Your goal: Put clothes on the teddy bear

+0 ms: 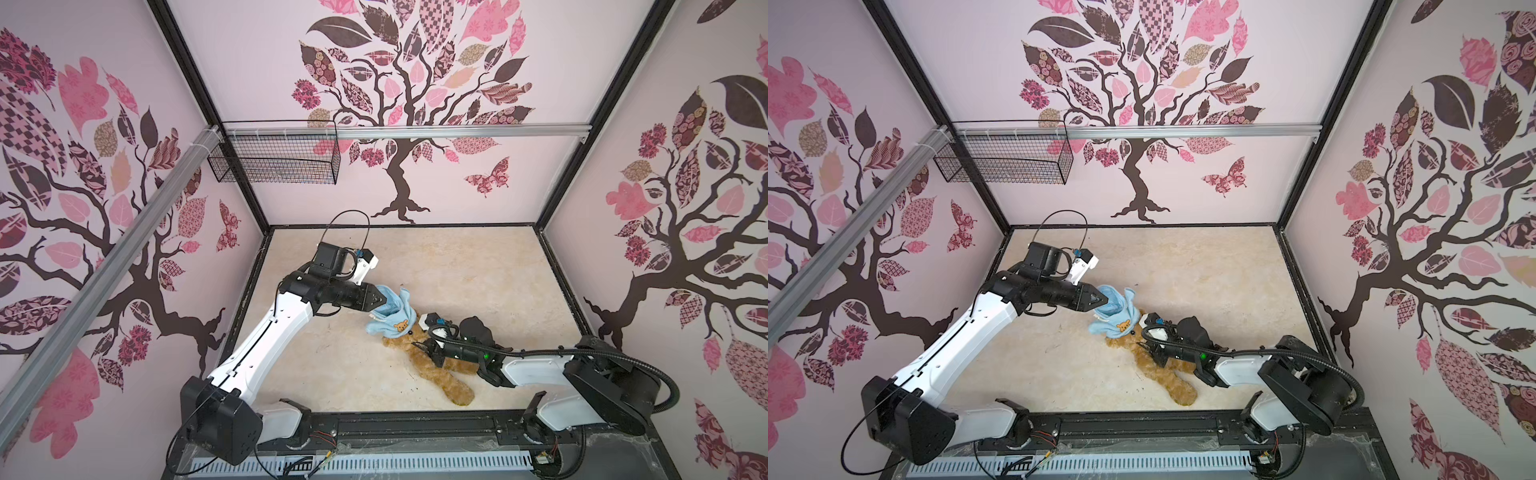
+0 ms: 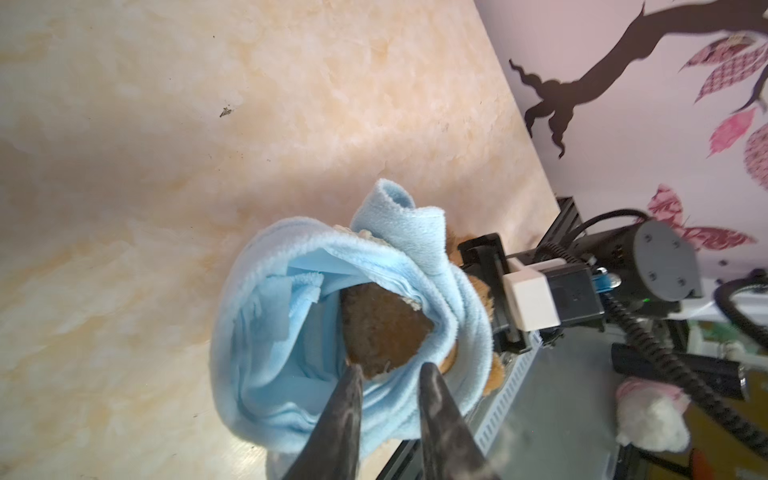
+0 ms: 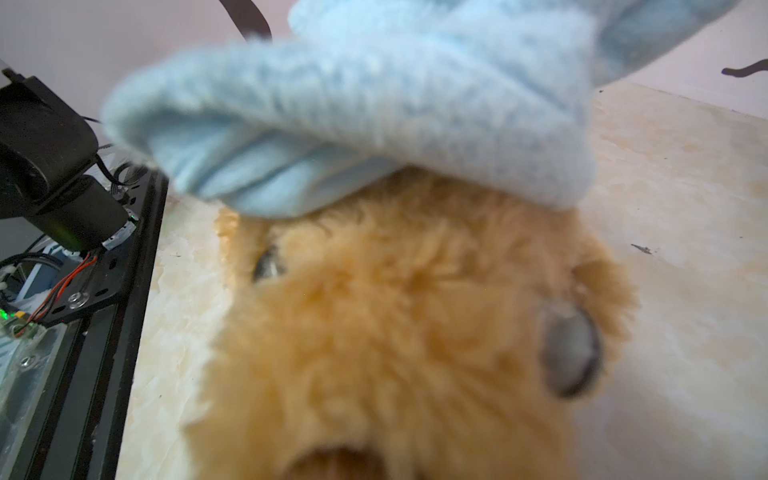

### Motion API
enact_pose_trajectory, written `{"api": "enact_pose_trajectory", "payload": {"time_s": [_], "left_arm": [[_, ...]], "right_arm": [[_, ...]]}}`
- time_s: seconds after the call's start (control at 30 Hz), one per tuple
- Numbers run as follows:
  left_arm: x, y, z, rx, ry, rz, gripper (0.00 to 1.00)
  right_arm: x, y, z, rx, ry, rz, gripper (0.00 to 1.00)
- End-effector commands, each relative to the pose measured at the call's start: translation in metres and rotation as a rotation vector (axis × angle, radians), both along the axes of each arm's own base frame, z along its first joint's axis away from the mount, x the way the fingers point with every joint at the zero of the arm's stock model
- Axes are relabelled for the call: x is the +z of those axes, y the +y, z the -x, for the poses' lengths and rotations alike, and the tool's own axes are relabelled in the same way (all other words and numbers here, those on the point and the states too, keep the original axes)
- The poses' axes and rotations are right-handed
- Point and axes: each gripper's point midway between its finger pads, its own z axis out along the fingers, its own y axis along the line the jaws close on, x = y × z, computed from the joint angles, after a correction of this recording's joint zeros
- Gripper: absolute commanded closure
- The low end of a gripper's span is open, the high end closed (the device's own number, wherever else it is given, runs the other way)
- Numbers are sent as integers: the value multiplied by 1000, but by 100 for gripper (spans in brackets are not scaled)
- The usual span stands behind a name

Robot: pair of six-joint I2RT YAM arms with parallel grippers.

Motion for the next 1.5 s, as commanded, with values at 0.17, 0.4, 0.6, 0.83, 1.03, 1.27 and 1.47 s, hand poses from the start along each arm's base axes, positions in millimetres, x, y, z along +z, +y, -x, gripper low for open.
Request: {"api": "enact_pose_trajectory", "payload": {"time_s": [0.17,0.4,0.6,0.83,1.03,1.27,1.47], "left_arm": [[-20,-8,14,-152,-59,-169,83],[-42,-19,19,-186,-21,-169,80],[-55,-28,29,-253,34,-133,71],[-60,-33,43,-285,81,-77,60],[-53,-45,52,-299,114,44,48],[-46,-54,53,-288,144,116,46],[-39,-55,54,-279,138,140,45]], "right_arm": [[26,5,6,68,-116,17,100],[31,6,9,88,-128,0,100],[39,7,10,94,-152,-18,100],[42,6,10,93,-177,-11,100],[43,7,10,96,-184,-12,100],[42,9,8,90,-194,-1,100],[37,7,4,70,-202,28,100]]}}
